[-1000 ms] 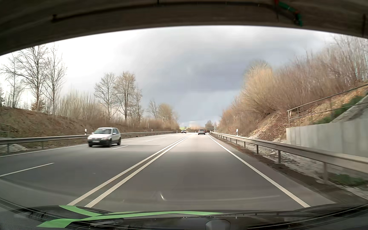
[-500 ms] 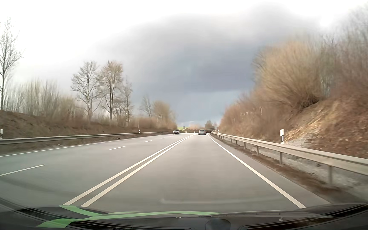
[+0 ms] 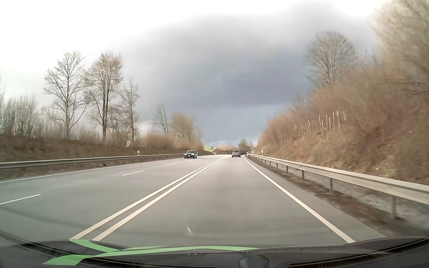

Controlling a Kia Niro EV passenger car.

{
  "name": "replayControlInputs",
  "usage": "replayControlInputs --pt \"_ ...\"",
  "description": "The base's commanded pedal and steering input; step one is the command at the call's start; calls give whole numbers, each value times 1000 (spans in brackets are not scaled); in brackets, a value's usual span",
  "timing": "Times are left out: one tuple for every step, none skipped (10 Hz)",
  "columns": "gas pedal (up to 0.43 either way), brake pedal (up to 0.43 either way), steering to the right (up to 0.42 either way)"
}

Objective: Follow the waypoints while adhering to traffic rules and regulations

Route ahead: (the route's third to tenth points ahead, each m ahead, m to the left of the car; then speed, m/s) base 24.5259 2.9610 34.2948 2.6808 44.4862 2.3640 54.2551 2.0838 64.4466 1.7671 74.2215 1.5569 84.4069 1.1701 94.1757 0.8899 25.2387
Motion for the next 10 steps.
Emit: replayControlInputs --pt "248 0 -1" --pt "248 0 -1" --pt "240 0 -1" --pt "240 0 -1" --pt "240 0 -1" --pt "240 0 -1" --pt "240 0 -1" --pt "240 0 -1" --pt "240 0 -1" --pt "240 0 -1"
